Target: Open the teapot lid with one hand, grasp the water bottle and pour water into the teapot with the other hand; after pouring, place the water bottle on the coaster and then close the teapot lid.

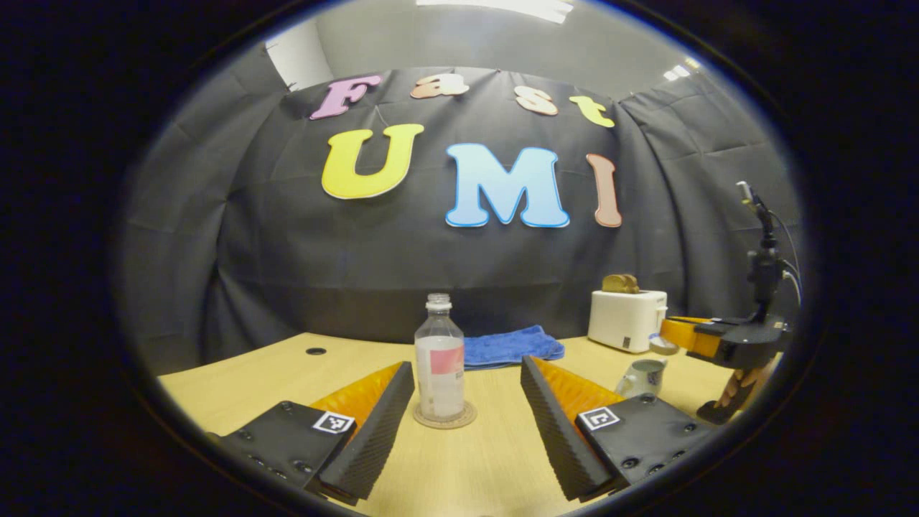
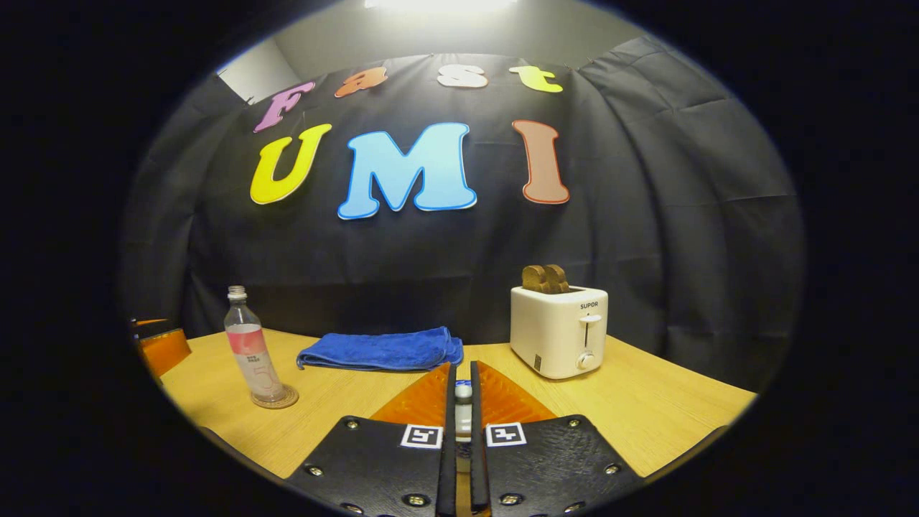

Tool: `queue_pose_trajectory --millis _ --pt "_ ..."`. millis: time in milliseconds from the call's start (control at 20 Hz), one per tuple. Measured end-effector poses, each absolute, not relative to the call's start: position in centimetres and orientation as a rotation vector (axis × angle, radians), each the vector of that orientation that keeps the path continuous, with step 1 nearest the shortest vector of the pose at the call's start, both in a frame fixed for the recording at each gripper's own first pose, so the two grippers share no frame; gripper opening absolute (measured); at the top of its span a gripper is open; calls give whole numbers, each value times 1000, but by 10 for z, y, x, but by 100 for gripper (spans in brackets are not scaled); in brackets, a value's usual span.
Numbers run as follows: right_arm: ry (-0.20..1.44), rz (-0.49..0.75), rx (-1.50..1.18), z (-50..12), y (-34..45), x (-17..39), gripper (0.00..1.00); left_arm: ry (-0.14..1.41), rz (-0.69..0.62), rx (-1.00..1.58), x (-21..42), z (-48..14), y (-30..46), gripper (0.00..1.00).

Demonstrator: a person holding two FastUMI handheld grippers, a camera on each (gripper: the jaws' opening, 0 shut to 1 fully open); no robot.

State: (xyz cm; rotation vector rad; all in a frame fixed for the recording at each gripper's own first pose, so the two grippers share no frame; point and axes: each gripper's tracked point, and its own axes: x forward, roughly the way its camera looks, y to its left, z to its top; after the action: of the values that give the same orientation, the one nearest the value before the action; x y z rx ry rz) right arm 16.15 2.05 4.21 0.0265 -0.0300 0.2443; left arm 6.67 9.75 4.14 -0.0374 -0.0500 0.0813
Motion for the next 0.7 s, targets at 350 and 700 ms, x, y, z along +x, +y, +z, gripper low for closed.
queue_pose_trajectory --millis 350,700 --pt "54 238 -4 8 27 182 7 -43 82 -77 69 35 106 100" --pt "96 230 -31 -6 29 183 8 -22 91 -78 66 29 108 100"
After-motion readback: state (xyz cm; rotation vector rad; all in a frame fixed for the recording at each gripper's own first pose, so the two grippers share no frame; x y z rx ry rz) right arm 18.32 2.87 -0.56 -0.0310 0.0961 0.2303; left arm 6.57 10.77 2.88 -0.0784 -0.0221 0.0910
